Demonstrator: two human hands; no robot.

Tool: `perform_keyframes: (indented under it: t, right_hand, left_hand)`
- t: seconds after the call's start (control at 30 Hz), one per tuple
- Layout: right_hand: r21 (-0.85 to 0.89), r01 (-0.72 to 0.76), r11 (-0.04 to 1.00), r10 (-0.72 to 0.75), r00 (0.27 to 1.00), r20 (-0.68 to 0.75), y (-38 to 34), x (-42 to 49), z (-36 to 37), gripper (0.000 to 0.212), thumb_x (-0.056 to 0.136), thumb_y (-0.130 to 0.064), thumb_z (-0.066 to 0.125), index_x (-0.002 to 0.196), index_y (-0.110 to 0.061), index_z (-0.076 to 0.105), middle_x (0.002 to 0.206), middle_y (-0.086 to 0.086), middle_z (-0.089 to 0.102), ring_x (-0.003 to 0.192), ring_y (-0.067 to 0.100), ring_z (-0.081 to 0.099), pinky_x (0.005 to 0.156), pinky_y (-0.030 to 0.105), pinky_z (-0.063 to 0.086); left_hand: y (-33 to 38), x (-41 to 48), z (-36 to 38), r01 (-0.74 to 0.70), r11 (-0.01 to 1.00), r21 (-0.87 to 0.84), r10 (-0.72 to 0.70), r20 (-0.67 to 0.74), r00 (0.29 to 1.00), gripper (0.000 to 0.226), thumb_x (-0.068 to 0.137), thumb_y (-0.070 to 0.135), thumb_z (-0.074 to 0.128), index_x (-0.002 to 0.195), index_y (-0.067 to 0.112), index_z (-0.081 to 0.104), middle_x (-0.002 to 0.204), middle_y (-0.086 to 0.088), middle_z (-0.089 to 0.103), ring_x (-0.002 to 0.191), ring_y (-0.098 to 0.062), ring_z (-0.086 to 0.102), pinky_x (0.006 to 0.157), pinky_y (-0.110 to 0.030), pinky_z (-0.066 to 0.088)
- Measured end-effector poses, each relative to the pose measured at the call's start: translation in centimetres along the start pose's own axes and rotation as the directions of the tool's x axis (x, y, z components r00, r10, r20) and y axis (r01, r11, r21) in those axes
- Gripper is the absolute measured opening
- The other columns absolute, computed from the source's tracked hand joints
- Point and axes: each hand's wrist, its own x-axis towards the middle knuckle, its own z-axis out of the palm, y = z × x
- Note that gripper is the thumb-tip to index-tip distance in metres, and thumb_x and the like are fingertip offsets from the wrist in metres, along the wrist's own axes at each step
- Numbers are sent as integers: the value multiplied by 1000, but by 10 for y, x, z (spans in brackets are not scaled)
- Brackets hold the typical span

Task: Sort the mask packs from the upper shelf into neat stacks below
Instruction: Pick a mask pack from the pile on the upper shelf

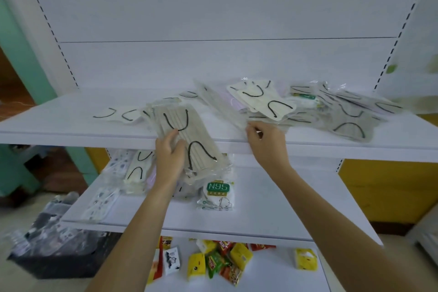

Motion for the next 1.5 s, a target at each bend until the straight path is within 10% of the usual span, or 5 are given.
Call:
perform_keyframes:
  t: [0.27, 0.7, 1.0, 1.23, 1.5]
  right_hand:
    - [57, 228, 972, -223, 820, 527, -44, -15, 32, 24, 94, -15, 45, 88, -2, 64, 84, 13, 64, 80, 27, 57, 74, 36, 45]
    - [-659, -185, 729, 417, 883, 214, 122, 75, -152, 66, 81, -58, 58, 135, -25, 42, 139, 1, 43, 135, 30, 29, 108, 44, 26]
    - [94, -135, 986, 153, 963, -224, 149, 67, -187, 19, 97, -26, 45, 98, -20, 63, 83, -8, 61, 75, 8, 53, 64, 9, 39]
    - [159, 39, 987, -85, 951, 299, 139, 64, -184, 29, 97, -30, 44, 111, -16, 66, 107, -5, 67, 99, 9, 58, 81, 13, 41]
    - [-604, 55, 795, 192, 922, 337, 206, 117, -219, 24, 92, -38, 46, 94, -18, 59, 103, 5, 59, 108, 29, 49, 78, 34, 32]
  left_hand:
    - [24, 17, 25, 126, 976, -178, -95, 172, 981, 44, 86, 38, 60, 116, 9, 45, 98, -4, 63, 85, -14, 63, 66, -25, 50]
    - [69, 14, 145, -125, 969, -212, 198, 372, 907, 75, 83, 7, 68, 144, 26, 29, 139, 19, 32, 127, 1, 33, 106, -22, 31]
    - [101, -19, 251, -66, 996, 54, 39, 397, 917, 28, 96, 31, 50, 119, 20, 60, 119, 6, 59, 112, -9, 50, 95, -23, 37]
    - [104, -28, 286, -49, 997, 62, 23, 366, 930, 17, 89, 15, 55, 99, 23, 65, 95, 1, 69, 87, -18, 63, 83, -35, 51]
    - [99, -28, 277, -97, 990, 106, 77, 178, 981, 50, 91, 1, 45, 135, 24, 47, 133, 8, 46, 107, 0, 45, 87, -15, 36]
